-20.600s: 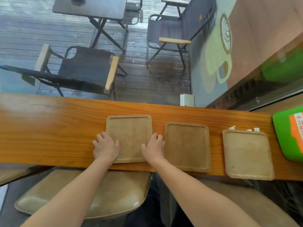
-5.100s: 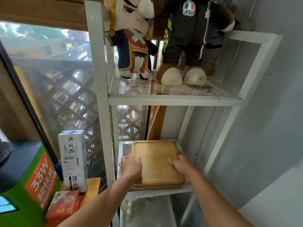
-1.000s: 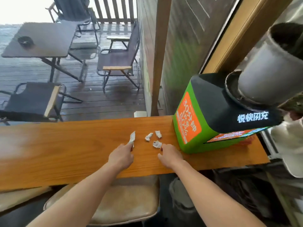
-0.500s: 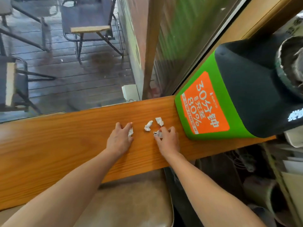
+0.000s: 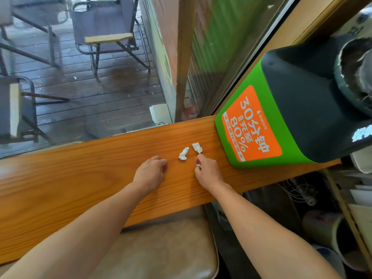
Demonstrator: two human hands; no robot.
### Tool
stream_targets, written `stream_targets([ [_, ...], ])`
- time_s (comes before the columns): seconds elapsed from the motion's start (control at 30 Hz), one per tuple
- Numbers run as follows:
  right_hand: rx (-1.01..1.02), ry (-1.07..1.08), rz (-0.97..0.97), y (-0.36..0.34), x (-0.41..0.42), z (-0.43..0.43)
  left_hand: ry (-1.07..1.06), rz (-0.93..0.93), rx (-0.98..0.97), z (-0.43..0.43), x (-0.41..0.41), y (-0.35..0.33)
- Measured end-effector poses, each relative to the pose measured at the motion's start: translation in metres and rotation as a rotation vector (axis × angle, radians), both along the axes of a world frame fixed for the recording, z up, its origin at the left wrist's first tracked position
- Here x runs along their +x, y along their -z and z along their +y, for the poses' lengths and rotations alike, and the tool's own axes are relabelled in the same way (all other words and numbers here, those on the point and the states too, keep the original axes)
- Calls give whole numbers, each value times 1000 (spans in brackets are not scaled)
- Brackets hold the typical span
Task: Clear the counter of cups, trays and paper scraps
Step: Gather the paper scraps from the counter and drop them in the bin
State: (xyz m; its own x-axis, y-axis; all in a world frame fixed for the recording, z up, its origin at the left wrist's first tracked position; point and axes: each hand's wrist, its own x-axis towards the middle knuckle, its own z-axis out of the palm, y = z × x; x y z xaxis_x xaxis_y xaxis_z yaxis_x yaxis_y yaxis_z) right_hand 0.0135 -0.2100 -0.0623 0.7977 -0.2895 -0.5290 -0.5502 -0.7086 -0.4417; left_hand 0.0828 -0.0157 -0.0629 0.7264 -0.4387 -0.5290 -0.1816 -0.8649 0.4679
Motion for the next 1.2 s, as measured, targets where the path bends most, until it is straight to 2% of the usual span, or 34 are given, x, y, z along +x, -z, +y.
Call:
stream_targets([
  [0.47,62,-73,37,-27,-1,-8,33,-165,67,-16,-10,-21],
  [0.63,-3,-100,26,-35,1,-9,43,-218,78,-31,-9,-22],
  [0.77,-38,-123,-25,-35,7,-13,52,-226,52,-41,-5,-20],
  [1.0,-40,-144,-97,-19,29,-21,104,-231,-103,-57,5,-1],
  [1.2,-167,-185,-126,6,46,-23,97,-265,-118,-71,10,18],
])
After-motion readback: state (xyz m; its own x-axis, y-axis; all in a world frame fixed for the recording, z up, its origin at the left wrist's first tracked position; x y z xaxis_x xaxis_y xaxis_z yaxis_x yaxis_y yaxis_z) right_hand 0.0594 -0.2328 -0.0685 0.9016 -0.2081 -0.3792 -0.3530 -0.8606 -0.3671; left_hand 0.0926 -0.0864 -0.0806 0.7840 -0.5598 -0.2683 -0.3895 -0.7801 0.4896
